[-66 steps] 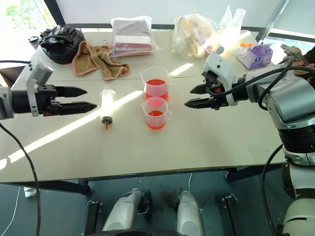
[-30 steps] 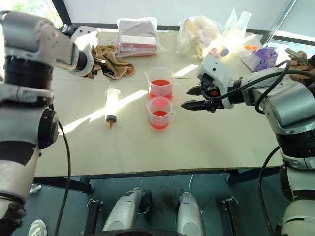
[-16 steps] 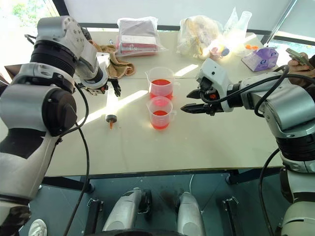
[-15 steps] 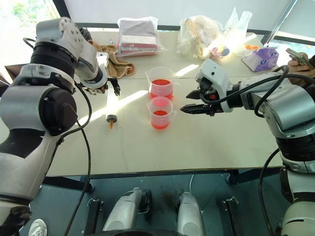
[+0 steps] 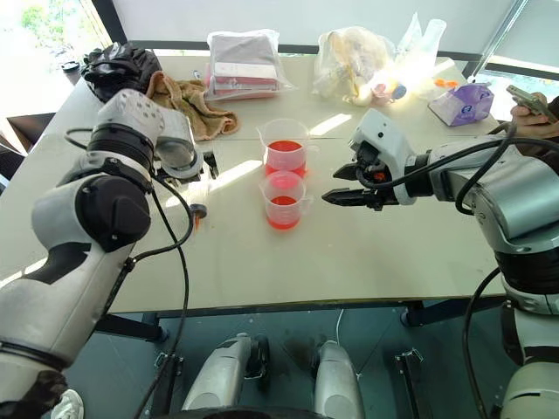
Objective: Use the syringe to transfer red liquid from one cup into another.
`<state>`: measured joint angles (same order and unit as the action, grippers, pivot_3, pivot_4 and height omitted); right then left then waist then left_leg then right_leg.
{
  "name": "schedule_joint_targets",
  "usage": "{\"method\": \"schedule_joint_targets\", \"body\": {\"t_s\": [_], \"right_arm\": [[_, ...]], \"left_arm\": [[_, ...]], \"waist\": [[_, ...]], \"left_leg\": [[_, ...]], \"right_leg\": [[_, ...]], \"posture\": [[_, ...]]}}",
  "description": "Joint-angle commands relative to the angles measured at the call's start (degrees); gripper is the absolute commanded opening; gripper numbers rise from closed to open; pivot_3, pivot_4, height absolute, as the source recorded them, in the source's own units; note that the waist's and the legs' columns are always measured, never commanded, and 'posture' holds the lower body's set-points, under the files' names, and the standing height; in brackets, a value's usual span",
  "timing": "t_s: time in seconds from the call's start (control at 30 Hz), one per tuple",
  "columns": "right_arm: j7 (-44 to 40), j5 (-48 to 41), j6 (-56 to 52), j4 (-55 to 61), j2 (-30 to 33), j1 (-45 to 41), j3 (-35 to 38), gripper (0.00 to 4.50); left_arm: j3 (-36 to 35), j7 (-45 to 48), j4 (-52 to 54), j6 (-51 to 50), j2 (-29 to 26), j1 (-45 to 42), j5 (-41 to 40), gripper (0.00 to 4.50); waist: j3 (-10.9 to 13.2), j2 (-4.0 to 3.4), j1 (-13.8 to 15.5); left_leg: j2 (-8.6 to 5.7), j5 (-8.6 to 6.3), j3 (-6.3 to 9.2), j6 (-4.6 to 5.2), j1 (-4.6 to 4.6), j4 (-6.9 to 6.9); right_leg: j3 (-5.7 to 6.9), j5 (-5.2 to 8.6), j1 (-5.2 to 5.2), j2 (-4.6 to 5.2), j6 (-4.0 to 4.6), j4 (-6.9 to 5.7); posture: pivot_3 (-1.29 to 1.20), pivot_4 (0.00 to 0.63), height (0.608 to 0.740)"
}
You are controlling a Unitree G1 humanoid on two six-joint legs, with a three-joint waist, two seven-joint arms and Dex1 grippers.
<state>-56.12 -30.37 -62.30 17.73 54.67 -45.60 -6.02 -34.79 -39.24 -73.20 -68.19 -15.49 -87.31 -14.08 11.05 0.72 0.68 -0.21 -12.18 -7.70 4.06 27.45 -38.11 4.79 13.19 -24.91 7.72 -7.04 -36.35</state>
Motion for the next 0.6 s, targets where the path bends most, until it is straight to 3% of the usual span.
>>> {"method": "schedule_joint_targets", "body": {"t_s": [0.03, 0.17, 0.2, 0.27, 0.43, 0.5, 0.6], "right_arm": [[0.6, -0.7, -0.2, 1.9, 1.0, -0.1, 2.6, 2.66], [0.9, -1.0, -0.4, 2.1, 1.4, 0.0, 2.9, 2.66], [1.0, -1.1, -0.5, 2.2, 1.4, 0.0, 2.9, 2.66], [1.2, -1.3, -0.8, 2.4, 1.5, -0.1, 2.9, 2.66], [1.6, -1.5, -1.0, 2.5, 1.5, -0.3, 2.8, 2.66], [1.7, -1.5, -1.0, 2.4, 1.5, -0.4, 2.7, 2.66], [1.9, -1.7, -1.0, 2.2, 1.5, -0.6, 2.7, 2.66]], "left_arm": [[-1.3, -3.0, 0.0, 1.0, -0.1, -1.2, -1.6, 4.45], [-2.2, -5.7, -0.5, 3.2, -0.1, 0.0, -2.7, 4.45], [-2.6, -6.3, -0.7, 3.8, -0.2, 0.3, -3.0, 4.20], [-3.2, -7.5, -0.9, 4.6, -0.2, 0.4, -3.8, 3.61], [-2.6, -7.7, -0.8, 5.7, 0.1, 0.2, -4.7, 1.44], [-1.4, -6.0, -0.5, 5.6, -0.3, 0.1, -4.0, 1.40], [4.4, 3.6, 1.2, 4.0, -0.5, -1.2, -1.4, 1.40]], "waist": [[0.0, 0.01, 0.1], [0.0, 0.01, 0.0], [0.0, 0.01, 0.0], [0.0, 0.01, -0.1], [0.0, 0.01, 0.0], [0.0, 0.01, 0.0], [0.0, 0.01, 0.0]], "left_leg": [[-0.01, 0.00, 0.00, 0.00, 0.01, 0.00], [-0.03, 0.00, -0.01, 0.00, -0.01, 0.00], [-0.03, 0.00, 0.00, 0.00, -0.01, -0.01], [-0.02, 0.00, 0.00, 0.00, -0.01, -0.01], [-0.02, 0.00, -0.01, 0.00, -0.01, 0.00], [-0.02, 0.00, -0.02, 0.01, -0.01, -0.01], [-0.03, 0.00, -0.03, 0.01, -0.01, -0.01]], "right_leg": [[0.00, 0.00, 0.01, 0.00, 0.00, 0.00], [0.00, -0.03, 0.04, 0.02, -0.05, 0.03], [0.00, -0.03, 0.04, 0.02, -0.05, 0.03], [0.00, -0.03, 0.04, 0.01, -0.05, 0.03], [0.00, -0.03, 0.04, -0.01, -0.06, 0.02], [0.00, -0.03, 0.05, -0.02, -0.06, 0.02], [0.01, -0.04, 0.06, -0.04, -0.06, 0.02]], "posture": [[0.00, 0.150, 0.740], [0.00, 0.150, 0.740], [0.00, 0.150, 0.740], [0.00, 0.150, 0.740], [0.00, 0.150, 0.740], [0.00, 0.150, 0.740], [0.00, 0.150, 0.740]]}}
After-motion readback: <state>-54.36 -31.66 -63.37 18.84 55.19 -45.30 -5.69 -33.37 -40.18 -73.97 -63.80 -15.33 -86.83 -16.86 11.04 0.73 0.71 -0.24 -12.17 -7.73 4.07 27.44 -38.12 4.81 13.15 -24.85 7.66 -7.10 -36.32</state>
